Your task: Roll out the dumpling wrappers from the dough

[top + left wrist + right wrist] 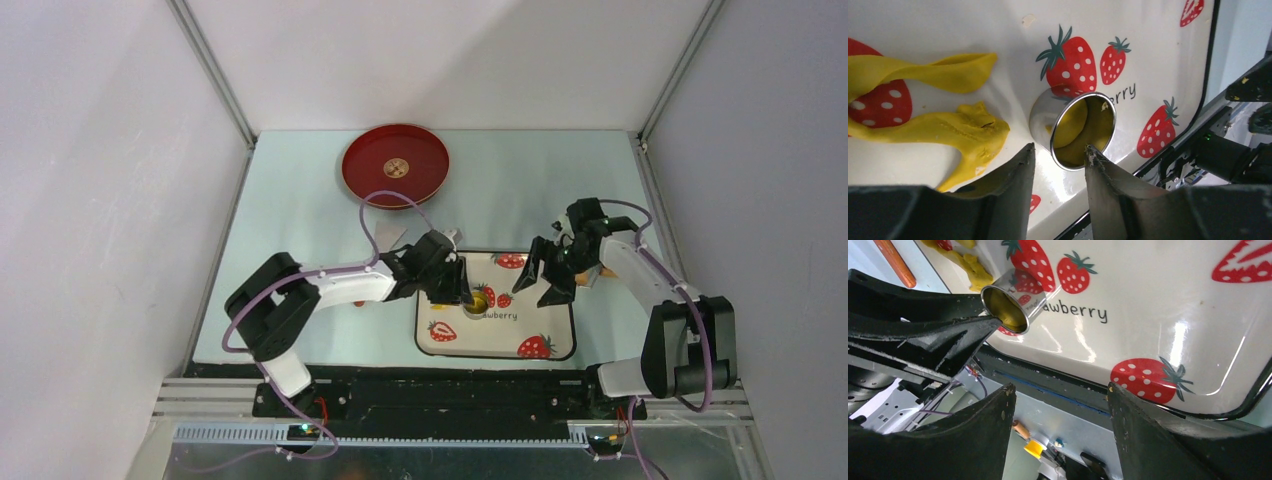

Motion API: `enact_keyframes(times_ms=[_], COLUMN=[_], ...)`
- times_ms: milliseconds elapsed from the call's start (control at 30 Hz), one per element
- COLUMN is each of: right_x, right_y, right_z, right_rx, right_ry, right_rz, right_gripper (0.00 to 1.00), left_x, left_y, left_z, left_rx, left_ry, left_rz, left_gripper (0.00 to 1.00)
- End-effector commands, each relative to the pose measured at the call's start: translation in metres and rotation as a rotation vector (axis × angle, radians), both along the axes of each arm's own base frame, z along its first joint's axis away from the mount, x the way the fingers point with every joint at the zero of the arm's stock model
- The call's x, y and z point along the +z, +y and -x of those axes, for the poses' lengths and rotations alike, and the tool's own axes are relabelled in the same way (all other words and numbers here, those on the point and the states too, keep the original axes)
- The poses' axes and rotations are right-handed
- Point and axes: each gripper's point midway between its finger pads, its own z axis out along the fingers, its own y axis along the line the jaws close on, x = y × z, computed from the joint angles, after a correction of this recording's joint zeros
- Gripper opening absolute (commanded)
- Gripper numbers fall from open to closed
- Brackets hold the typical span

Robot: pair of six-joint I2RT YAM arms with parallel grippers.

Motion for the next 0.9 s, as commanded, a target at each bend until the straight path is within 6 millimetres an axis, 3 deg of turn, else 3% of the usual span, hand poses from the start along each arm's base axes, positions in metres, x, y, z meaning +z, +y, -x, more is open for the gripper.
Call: enact_keyframes(times_ms=[0,133,200,367,500,767,867], right_x=[0.002,0.0,-0.001,-0.001,-0.002,-0.004,-0.005], right_y=[-0.007,-0.01,-0.01,-0.007,-0.006,-0.005,-0.004], right_z=[0.003,0.004,0.004,0.003,0.004,0.004,0.005], right_rx=[0.001,-0.004,-0.002,0.0,0.003,0.009,0.011], right_ry=[-0.04,-0.035,-0.033,-0.026,-0.02,-0.01,-0.006], right_rz=[-0.035,-0.041,-0.044,-0.063,-0.066,-0.069,-0.07], right_gripper=[0.71,0.71,0.71,0.7,0.7,0.7,0.7], left_x=[-0.004,-0.005,-0.005,-0.003,0.001,0.017,0.025], left_y=[-0.007,-0.007,-0.007,-0.009,-0.011,-0.018,-0.018], left_z=[0.004,0.005,0.005,0.006,0.005,0.005,0.006], left_rx=[-0.003,-0.006,-0.01,-0.023,-0.027,-0.044,-0.042], left_ry=[0.043,0.042,0.042,0.04,0.034,0.029,0.025], left_rz=[-0.015,-0.02,-0.025,-0.035,-0.035,-0.003,0.016], left_gripper=[0.44,0.39,0.31,0.23,0.2,0.02,0.0])
